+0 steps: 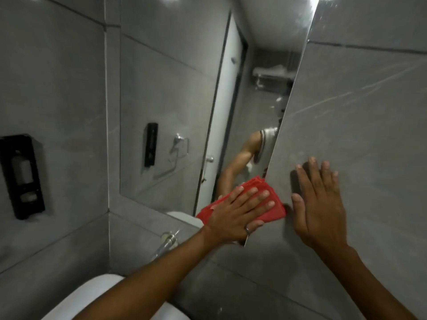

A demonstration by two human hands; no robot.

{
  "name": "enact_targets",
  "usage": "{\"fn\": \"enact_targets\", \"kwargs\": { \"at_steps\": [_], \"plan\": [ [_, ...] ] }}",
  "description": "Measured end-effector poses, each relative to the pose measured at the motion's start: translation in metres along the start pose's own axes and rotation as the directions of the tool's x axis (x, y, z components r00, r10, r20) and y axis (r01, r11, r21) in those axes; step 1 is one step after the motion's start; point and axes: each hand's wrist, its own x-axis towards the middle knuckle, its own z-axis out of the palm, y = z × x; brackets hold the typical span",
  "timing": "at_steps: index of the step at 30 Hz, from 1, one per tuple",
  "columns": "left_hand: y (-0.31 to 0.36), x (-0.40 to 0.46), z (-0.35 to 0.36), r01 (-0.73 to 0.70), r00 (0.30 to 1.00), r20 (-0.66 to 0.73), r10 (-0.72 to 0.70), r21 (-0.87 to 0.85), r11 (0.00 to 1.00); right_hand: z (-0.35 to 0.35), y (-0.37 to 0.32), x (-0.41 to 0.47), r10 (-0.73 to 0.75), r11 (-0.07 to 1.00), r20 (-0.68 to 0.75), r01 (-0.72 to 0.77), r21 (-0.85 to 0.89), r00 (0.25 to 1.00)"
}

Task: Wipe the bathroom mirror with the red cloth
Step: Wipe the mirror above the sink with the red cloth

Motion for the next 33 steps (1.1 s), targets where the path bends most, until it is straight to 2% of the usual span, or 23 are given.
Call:
{"fn": "enact_targets", "kwargs": {
  "at_steps": [3,5,7,9,10,12,14,16,17,19,21,23,25,27,29,33],
  "plan": [
    [-0.072,0.056,-0.034,-0.161,0.987,0.017,0.161,0.050,0.986,-0.005,0.003,0.016,0.011,1.000,-0.042,-0.010,0.023,0.999],
    [-0.120,0.100,-0.062,-0.144,0.990,0.003,0.144,0.083,0.986,-0.009,0.001,0.031,0.007,0.999,-0.078,-0.003,0.043,0.997],
    [-0.165,0.137,-0.092,-0.013,0.999,-0.042,0.017,0.094,0.995,-0.013,-0.001,0.046,-0.025,0.999,-0.107,0.030,0.045,0.994],
    [-0.201,0.165,-0.119,0.233,0.968,-0.111,-0.227,0.047,0.971,-0.020,-0.001,0.061,-0.057,0.997,-0.132,0.063,0.041,0.990],
    [-0.211,0.185,-0.130,0.361,0.919,-0.171,-0.355,-0.001,0.933,-0.027,0.003,0.070,-0.062,0.997,-0.157,0.068,0.034,0.986],
    [-0.221,0.216,-0.145,0.581,0.772,-0.245,-0.586,-0.100,0.808,-0.031,0.005,0.083,-0.054,0.998,-0.172,0.060,0.033,0.984],
    [-0.217,0.254,-0.154,0.678,0.669,-0.278,-0.689,-0.151,0.719,-0.038,0.012,0.092,-0.042,0.998,-0.202,0.049,0.032,0.979],
    [-0.213,0.289,-0.161,0.691,0.651,-0.288,-0.702,-0.158,0.706,-0.041,0.017,0.099,-0.052,0.998,-0.220,0.060,0.029,0.974],
    [-0.210,0.304,-0.164,0.673,0.678,-0.274,-0.682,-0.144,0.726,-0.041,0.019,0.102,-0.054,0.998,-0.226,0.062,0.026,0.973],
    [-0.199,0.331,-0.166,0.568,0.787,-0.239,-0.569,-0.079,0.819,-0.040,0.022,0.106,-0.060,0.998,-0.237,0.067,0.021,0.970],
    [-0.183,0.344,-0.159,0.366,0.915,-0.187,-0.359,0.004,0.931,-0.036,0.022,0.105,-0.064,0.997,-0.248,0.072,0.024,0.967],
    [-0.167,0.341,-0.151,0.106,0.988,-0.120,-0.096,0.075,0.992,-0.032,0.022,0.102,-0.055,0.997,-0.255,0.065,0.029,0.965],
    [-0.155,0.320,-0.141,-0.094,0.994,-0.045,0.101,0.126,0.987,-0.028,0.021,0.094,-0.053,0.997,-0.257,0.064,0.034,0.965],
    [-0.144,0.285,-0.130,-0.242,0.970,0.040,0.239,0.174,0.955,-0.026,0.019,0.084,-0.067,0.996,-0.252,0.079,0.040,0.966],
    [-0.131,0.244,-0.115,-0.336,0.941,0.095,0.325,0.138,0.932,-0.024,0.019,0.073,-0.085,0.994,-0.235,0.097,0.042,0.968],
    [-0.108,0.153,-0.079,-0.476,0.875,0.114,0.471,0.019,0.879,-0.022,0.020,0.047,-0.059,0.995,-0.193,0.074,0.069,0.979]
  ]
}}
